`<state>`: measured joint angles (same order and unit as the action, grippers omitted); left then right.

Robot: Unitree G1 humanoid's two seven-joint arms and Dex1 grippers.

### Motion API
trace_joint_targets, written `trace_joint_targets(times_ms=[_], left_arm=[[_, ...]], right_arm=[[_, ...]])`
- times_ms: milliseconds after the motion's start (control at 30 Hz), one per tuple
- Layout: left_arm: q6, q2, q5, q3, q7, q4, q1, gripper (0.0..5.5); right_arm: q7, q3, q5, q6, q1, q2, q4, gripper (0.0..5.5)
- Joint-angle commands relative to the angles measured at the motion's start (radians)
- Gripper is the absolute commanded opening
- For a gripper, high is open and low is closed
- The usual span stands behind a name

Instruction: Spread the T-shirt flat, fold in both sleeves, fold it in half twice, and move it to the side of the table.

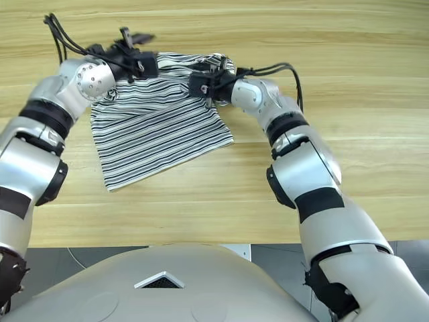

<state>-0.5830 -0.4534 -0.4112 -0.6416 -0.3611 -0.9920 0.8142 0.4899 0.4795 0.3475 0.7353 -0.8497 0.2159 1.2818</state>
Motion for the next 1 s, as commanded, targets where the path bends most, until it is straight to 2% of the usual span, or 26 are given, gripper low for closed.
trace_joint_targets(times_ms=[33,167,267,400,533,633,733,833,1000], left_arm=[[-0.010,-0.134,0.143,0.034,-0.372,0.197,-0.151,1.66],[0.059,-0.145,0.165,0.075,-0.452,0.306,-0.195,1.66],[0.078,-0.138,0.105,0.072,-0.434,0.286,-0.208,1.66],[0.014,-0.128,-0.022,0.006,-0.388,0.226,-0.234,1.66],[-0.095,-0.155,-0.011,-0.042,-0.499,0.313,-0.292,1.66],[-0.119,-0.227,0.018,-0.068,-0.616,0.494,-0.353,1.66],[-0.092,-0.291,0.054,-0.061,-0.703,0.642,-0.379,1.66],[-0.056,-0.314,0.070,-0.043,-0.735,0.715,-0.393,1.66],[-0.027,-0.323,0.072,-0.027,-0.755,0.753,-0.406,1.66]], right_arm=[[0.261,-0.095,-0.140,0.027,0.087,0.060,-0.093,1.91],[0.293,-0.113,-0.139,-0.007,0.109,0.056,-0.127,1.91],[0.274,-0.093,-0.093,-0.017,0.123,0.059,-0.135,1.91],[0.239,-0.008,0.032,-0.006,0.148,0.085,-0.137,1.91],[0.311,0.058,0.086,0.009,0.197,0.128,-0.167,1.91],[0.530,0.069,-0.020,-0.002,0.306,0.212,-0.326,1.91],[0.769,0.074,-0.223,-0.143,0.452,0.341,-0.661,1.91],[0.823,0.054,-0.310,-0.276,0.509,0.392,-0.858,1.91],[0.836,0.029,-0.344,-0.394,0.536,0.416,-0.995,1.91]])
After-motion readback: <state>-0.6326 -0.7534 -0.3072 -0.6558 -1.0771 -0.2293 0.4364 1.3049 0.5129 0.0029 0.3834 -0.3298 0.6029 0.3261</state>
